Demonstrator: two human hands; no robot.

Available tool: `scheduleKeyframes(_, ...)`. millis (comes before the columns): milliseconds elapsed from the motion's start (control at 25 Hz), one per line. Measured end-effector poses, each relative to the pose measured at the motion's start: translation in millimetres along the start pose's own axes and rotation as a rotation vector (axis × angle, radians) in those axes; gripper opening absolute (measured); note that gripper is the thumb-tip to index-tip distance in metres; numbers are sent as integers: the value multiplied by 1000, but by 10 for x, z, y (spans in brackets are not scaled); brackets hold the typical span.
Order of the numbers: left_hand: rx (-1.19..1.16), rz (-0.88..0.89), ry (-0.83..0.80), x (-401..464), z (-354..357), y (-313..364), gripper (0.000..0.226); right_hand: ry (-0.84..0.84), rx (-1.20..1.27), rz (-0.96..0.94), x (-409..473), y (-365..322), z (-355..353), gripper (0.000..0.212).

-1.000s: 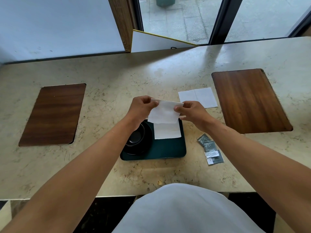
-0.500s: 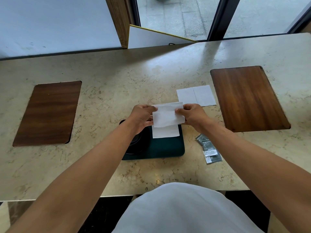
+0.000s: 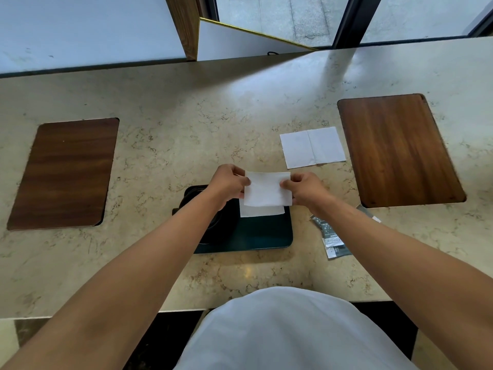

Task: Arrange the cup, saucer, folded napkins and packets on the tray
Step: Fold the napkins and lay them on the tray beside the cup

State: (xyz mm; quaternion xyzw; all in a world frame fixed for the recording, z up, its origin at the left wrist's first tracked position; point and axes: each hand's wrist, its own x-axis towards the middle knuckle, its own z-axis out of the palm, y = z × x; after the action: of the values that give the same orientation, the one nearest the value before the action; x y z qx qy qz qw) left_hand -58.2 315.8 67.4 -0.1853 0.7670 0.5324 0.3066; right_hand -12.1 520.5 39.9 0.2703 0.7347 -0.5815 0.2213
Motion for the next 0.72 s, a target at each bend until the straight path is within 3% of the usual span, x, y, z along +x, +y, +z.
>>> scheduleKeyframes(200, 328, 33, 49, 182, 43, -54, 43, 20, -255, -40, 74, 52, 33, 18)
scheduleKeyframes(400, 771, 191, -33, 231, 54, -40, 53, 32, -415, -86, 121, 59, 93, 26)
scheduleKeyframes(560, 948, 178, -91, 245, 78, -33, 42, 50, -495, -87, 132, 100, 141, 24)
scheduleKeyframes(720, 963, 192, -66, 262, 101, -50, 29, 66, -535, -90, 160, 110, 150, 20)
